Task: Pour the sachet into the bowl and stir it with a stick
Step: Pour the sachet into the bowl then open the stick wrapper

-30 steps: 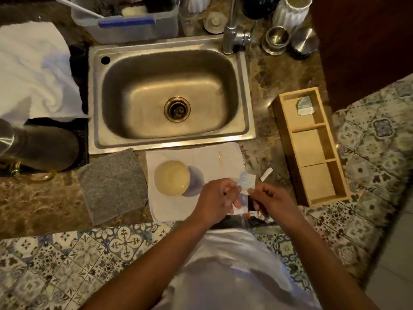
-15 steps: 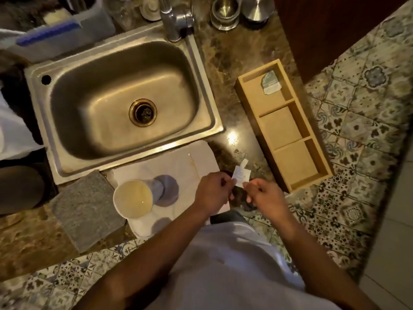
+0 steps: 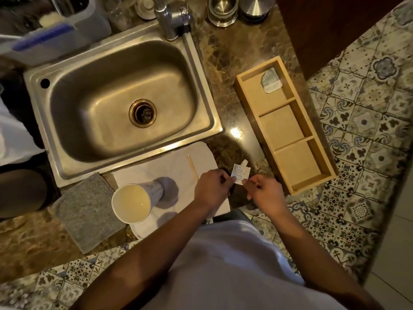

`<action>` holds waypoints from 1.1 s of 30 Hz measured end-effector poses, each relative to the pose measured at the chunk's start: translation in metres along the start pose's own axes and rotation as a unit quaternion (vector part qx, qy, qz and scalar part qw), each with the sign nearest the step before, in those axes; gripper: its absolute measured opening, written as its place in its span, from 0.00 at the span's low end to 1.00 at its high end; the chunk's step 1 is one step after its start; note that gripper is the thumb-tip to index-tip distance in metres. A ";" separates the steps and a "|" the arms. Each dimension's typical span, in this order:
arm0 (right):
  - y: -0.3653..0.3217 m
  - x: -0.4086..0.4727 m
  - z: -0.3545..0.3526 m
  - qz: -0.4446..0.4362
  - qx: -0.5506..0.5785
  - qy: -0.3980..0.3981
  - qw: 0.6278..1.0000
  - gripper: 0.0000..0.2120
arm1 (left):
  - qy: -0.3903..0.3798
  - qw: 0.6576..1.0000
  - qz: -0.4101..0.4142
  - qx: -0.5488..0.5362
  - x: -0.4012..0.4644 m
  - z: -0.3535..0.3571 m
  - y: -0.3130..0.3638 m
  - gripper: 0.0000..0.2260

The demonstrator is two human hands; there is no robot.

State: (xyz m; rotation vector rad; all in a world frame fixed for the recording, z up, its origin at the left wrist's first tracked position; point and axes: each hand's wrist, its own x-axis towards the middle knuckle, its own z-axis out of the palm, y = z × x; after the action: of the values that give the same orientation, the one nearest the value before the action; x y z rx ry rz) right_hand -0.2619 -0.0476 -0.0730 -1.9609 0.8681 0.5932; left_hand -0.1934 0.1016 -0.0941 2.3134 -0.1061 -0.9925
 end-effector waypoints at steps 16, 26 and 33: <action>0.003 0.001 0.004 0.003 -0.065 0.009 0.998 0.13 | 0.037 0.993 0.022 0.110 0.004 0.008 -0.006 0.17; 0.003 0.000 0.008 0.008 -0.091 0.022 0.996 0.13 | 0.043 0.993 0.015 0.107 0.001 0.006 -0.004 0.18; 0.000 -0.003 0.004 -0.013 -0.105 0.021 0.994 0.11 | 0.056 0.997 0.016 0.041 -0.004 0.000 -0.005 0.19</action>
State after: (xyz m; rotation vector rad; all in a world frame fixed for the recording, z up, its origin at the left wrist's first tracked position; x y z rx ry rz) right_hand -0.2635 -0.0430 -0.0732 -2.1777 0.8320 0.6520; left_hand -0.1969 0.1071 -0.0939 2.4296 -0.1409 -0.8543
